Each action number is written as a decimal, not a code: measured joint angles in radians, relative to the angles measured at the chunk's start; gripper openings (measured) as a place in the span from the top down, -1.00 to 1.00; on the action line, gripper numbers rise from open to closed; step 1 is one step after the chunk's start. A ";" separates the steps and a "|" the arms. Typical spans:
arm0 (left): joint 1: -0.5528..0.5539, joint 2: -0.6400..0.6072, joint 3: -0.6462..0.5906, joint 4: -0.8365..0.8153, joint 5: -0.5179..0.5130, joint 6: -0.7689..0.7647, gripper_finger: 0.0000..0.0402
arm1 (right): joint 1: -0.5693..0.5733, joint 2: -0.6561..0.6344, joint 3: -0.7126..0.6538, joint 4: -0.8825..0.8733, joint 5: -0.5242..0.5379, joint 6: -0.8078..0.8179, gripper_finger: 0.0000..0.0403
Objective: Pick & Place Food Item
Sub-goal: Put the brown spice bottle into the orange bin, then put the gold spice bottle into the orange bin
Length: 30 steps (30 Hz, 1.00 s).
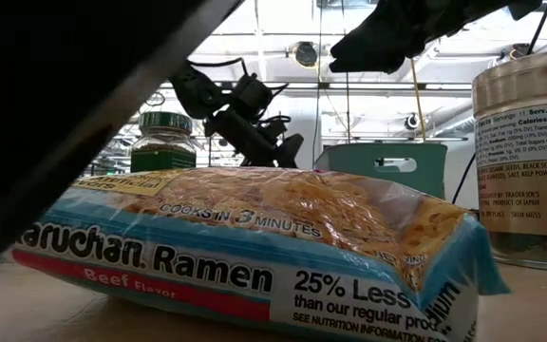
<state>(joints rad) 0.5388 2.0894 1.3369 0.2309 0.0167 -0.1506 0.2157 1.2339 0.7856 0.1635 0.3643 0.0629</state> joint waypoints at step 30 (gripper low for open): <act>-0.037 -0.098 -0.002 -0.095 -0.028 0.013 -0.09 | 0.000 0.000 0.000 0.002 0.000 -0.004 -0.18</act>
<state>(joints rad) 0.5015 1.9918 1.3350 0.1357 -0.0112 -0.1375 0.2160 1.2339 0.7856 0.1655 0.3641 0.0593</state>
